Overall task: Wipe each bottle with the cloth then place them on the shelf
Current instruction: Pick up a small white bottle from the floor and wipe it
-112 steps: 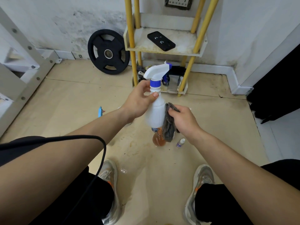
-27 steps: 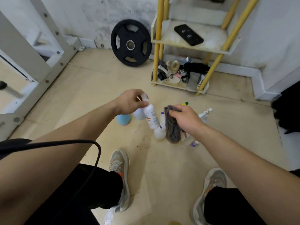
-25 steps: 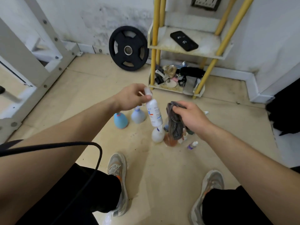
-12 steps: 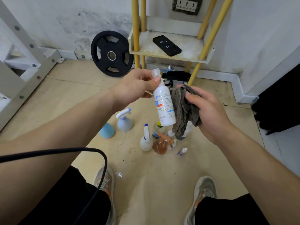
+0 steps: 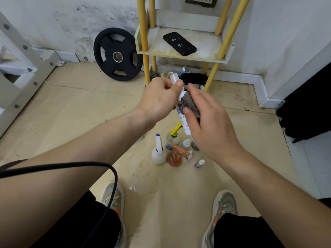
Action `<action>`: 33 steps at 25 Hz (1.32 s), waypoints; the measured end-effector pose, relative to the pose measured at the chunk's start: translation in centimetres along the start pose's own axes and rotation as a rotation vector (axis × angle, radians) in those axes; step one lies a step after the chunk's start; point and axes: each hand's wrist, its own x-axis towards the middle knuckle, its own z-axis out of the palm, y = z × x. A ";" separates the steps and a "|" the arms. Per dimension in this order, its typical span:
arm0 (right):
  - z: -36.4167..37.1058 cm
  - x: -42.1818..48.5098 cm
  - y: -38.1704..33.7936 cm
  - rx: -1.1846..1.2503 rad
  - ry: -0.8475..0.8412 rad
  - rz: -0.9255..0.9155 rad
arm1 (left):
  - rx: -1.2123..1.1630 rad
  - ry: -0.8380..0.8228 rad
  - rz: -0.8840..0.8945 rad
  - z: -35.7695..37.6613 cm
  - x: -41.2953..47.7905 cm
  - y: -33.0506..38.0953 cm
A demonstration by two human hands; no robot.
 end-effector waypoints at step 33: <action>1.4 0.3 0.9 -0.079 -0.165 0.195 | -0.147 0.186 -0.203 0.3 -0.8 -0.7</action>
